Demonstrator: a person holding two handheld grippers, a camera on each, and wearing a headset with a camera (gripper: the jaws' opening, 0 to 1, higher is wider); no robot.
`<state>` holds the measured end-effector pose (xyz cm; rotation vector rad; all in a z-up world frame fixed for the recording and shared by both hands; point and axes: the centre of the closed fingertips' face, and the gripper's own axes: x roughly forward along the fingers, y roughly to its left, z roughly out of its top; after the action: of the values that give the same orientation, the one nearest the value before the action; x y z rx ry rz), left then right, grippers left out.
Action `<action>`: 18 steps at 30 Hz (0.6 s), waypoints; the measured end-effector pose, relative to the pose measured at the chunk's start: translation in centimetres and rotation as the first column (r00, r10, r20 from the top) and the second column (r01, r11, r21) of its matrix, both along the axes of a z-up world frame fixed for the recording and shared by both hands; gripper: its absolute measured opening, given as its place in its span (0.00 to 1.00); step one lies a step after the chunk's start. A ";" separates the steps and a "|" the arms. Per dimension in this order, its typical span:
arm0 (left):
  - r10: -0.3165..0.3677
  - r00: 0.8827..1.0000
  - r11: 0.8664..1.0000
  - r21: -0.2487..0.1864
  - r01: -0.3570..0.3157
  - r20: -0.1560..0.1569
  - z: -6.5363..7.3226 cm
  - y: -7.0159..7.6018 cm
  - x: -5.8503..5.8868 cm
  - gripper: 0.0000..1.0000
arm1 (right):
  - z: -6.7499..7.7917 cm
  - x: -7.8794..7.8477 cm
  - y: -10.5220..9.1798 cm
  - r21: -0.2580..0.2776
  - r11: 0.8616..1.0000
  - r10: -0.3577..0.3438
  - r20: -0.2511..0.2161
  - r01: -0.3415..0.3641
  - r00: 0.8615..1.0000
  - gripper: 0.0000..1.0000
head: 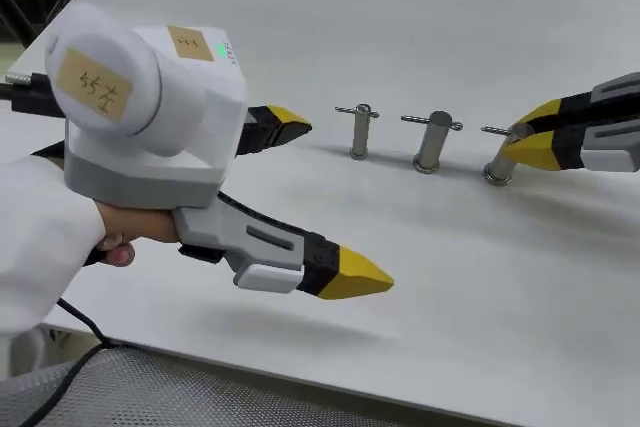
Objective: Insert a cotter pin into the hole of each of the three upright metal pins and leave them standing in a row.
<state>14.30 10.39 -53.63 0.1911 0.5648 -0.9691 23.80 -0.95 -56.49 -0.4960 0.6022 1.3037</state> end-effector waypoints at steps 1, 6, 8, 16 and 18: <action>0.001 1.000 1.000 -0.001 -0.001 -0.003 0.0 0.0 0.0 0.93 | 0.0 0.0 0.1 -0.002 1.000 0.002 -0.001 -0.002 1.000 0.08; 0.012 1.000 1.000 -0.002 -0.012 -0.005 0.1 0.2 0.0 0.93 | 0.1 0.1 0.1 -0.013 1.000 0.002 0.004 -0.002 1.000 0.09; 0.022 1.000 1.000 -0.008 -0.022 -0.003 0.3 0.3 0.1 0.93 | 0.1 0.4 0.1 0.002 1.000 -0.029 -0.015 0.029 0.999 0.09; 0.093 0.996 0.994 -0.052 -0.093 -0.006 0.9 1.0 0.4 0.93 | 1.9 0.2 0.6 0.093 0.992 -0.077 -0.024 0.079 0.997 0.25; 0.124 0.992 0.989 -0.079 -0.125 -0.009 1.3 1.2 0.6 0.93 | 2.5 -0.3 0.7 0.103 0.991 -0.078 -0.028 0.080 0.997 0.29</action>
<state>14.94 11.60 -52.37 0.0819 0.5343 -0.8692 23.53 -0.25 -53.98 -0.3682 0.5648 1.2603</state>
